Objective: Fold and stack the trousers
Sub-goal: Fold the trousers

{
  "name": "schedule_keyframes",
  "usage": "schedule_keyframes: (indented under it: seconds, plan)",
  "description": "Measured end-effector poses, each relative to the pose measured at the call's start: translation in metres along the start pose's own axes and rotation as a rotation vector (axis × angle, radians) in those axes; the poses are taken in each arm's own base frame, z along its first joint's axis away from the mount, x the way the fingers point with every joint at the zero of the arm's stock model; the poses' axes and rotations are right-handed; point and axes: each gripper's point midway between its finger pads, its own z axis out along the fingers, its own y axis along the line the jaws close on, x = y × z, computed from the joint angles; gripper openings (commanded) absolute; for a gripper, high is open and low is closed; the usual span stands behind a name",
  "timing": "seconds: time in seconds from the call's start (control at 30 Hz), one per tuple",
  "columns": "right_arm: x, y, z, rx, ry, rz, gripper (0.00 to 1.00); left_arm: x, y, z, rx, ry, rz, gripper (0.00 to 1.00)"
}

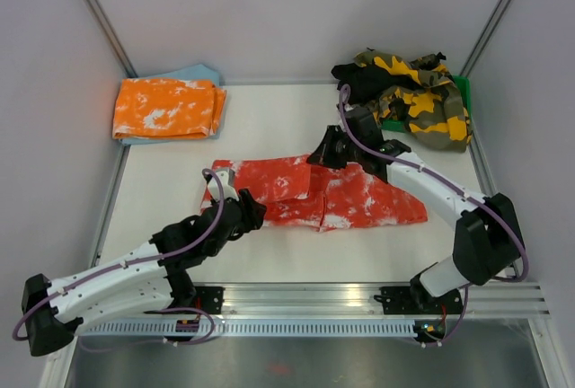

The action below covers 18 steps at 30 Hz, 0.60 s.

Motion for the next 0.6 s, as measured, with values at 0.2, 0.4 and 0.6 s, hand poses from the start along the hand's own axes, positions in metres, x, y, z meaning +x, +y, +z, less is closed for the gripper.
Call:
schedule_keyframes:
  seconds: [0.2,0.4,0.6]
  plan:
    - [0.033,-0.028,-0.012,0.097,0.060,0.069,0.00,0.005,0.003,0.003,-0.014,0.012,0.002,0.57]
    - [0.058,-0.049,-0.011,0.153,0.097,0.092,0.00,0.012,0.010,0.005,-0.035,0.025,0.005,0.57]
    - [0.091,-0.081,-0.015,0.240,0.143,0.113,0.01,0.015,0.016,0.003,-0.048,0.034,-0.001,0.56]
